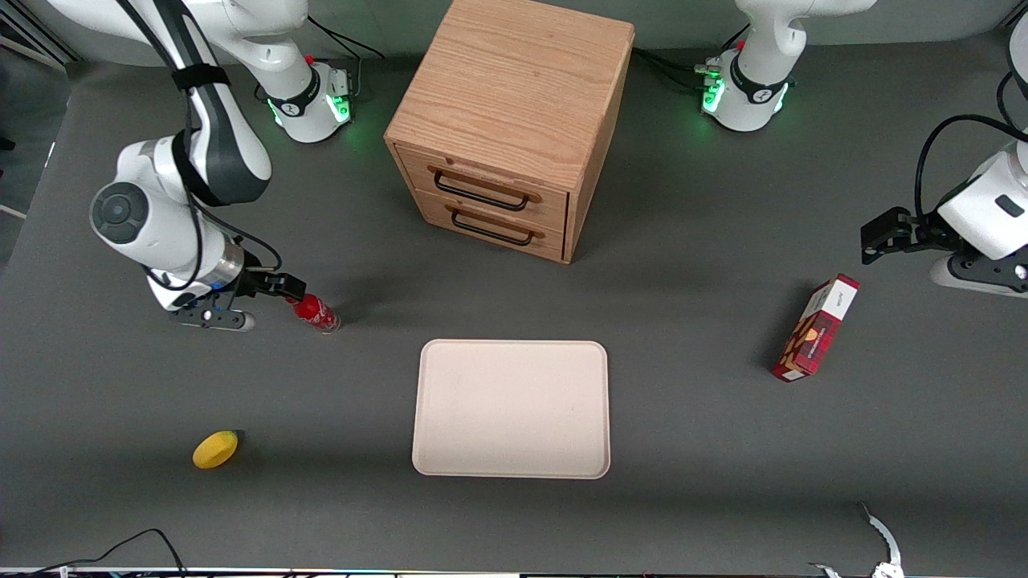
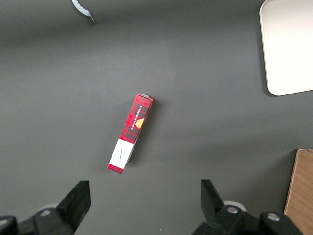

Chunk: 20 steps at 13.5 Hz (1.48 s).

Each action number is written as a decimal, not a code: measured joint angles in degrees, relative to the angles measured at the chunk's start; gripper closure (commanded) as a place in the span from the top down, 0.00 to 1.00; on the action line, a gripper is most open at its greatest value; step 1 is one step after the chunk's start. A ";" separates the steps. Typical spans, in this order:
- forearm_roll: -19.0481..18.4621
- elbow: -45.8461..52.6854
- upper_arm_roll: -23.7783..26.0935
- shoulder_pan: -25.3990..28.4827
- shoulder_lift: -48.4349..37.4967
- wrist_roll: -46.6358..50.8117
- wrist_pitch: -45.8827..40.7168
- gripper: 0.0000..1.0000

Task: Place coke bottle on tray
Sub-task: 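Close the right gripper around the bottle's cap and neck, then lift the bottle and carry it toward the cream tray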

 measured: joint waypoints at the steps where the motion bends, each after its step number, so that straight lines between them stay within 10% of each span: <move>1: 0.00 -0.63 0.25 0.11 -0.01 0.27 0.55 1.00; 6: 0.00 -2.06 0.31 0.16 -0.04 0.40 2.55 0.67; 10: 0.00 -2.23 0.31 0.16 -0.05 0.40 2.64 0.01; 20: 0.01 8.13 -0.05 -0.02 -0.92 -1.12 -10.32 0.00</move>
